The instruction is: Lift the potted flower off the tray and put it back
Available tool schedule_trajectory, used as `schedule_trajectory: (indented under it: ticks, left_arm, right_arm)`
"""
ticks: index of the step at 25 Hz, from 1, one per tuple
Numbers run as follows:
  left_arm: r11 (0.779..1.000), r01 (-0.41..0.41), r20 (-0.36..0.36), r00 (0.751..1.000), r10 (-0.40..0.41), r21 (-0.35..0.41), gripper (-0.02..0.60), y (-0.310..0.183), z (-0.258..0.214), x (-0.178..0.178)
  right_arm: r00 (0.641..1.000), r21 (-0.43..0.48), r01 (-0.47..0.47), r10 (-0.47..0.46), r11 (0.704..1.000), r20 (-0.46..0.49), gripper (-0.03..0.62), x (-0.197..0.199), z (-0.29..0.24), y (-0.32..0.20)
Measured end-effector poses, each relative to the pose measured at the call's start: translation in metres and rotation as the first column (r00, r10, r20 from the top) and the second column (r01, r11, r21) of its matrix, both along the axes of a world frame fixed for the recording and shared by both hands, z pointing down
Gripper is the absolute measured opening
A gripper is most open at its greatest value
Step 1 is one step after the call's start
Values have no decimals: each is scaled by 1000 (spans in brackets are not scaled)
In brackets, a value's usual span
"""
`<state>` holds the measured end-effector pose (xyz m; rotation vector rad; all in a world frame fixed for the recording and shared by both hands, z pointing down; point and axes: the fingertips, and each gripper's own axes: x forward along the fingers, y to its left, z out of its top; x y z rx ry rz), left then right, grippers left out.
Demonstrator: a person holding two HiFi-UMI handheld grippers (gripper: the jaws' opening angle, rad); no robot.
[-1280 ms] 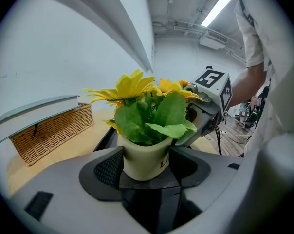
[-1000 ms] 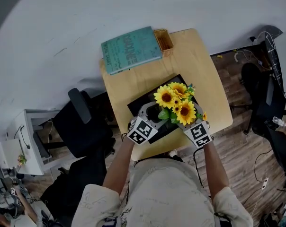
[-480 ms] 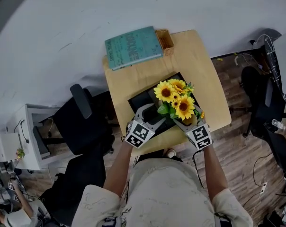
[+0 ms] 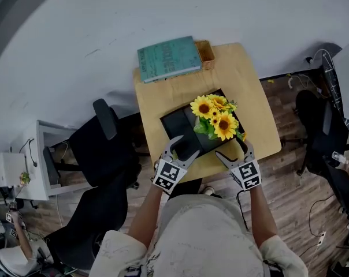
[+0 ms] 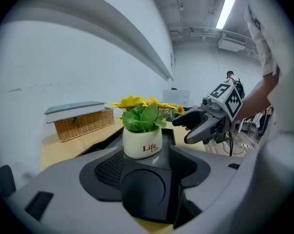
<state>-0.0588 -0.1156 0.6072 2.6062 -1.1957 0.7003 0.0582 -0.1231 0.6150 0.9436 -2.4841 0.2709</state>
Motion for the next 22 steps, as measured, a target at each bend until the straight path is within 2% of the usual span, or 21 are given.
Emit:
schedule_trajectory:
  ticks: [7,13,22]
  left_arm:
    - [993,103,-35,994,-101,58,288,19,-19,-11]
    - [975,168,-82,984,-158,145,288,24,-59,-19]
    - [931,245,-158,965,-209,270,288,17,-137,-33]
  right_arm:
    - [1000,62,-9,8,998,24,394,7,-27,18]
    - [997,144,-41,31,989,74,394,19,-72,17]
    - [987,331,-77,26,941,157,394,25,-160,-2]
